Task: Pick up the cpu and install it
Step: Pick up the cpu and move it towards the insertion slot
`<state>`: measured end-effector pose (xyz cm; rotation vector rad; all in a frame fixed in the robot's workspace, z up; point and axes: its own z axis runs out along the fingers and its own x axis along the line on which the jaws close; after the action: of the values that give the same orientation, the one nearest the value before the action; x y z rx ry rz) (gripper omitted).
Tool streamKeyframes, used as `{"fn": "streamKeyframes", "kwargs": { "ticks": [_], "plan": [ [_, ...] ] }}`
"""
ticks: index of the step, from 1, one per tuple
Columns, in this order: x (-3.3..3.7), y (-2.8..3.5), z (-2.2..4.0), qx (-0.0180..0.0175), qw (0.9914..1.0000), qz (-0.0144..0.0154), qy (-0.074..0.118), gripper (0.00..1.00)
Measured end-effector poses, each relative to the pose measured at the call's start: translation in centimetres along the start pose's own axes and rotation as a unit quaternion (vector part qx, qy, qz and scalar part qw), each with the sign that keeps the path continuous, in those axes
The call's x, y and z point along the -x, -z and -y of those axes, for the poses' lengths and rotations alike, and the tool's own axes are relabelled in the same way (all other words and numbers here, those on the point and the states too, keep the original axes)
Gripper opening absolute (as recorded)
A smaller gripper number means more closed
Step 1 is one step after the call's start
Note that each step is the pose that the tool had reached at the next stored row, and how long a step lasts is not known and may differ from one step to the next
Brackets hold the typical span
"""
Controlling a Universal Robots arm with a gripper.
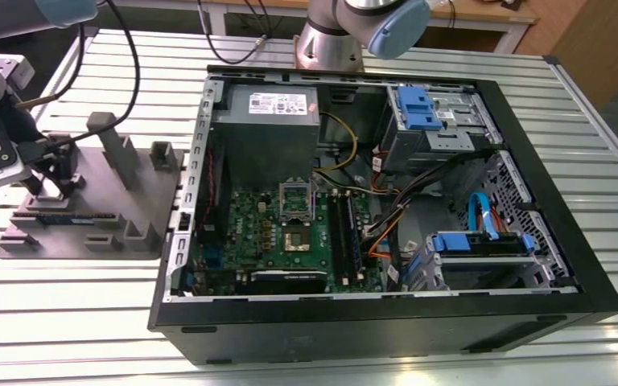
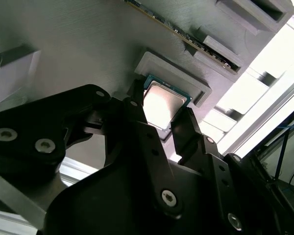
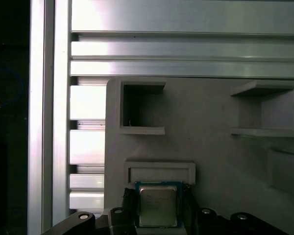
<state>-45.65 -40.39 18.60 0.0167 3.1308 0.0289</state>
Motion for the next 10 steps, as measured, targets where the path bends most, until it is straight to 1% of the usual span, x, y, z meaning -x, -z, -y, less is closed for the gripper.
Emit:
{"fn": "streamKeyframes", "kwargs": {
  "ticks": [10],
  "plan": [
    [0.0,0.25,0.0,0.0,1.0,0.0001,0.0,0.47]
  ]
}}
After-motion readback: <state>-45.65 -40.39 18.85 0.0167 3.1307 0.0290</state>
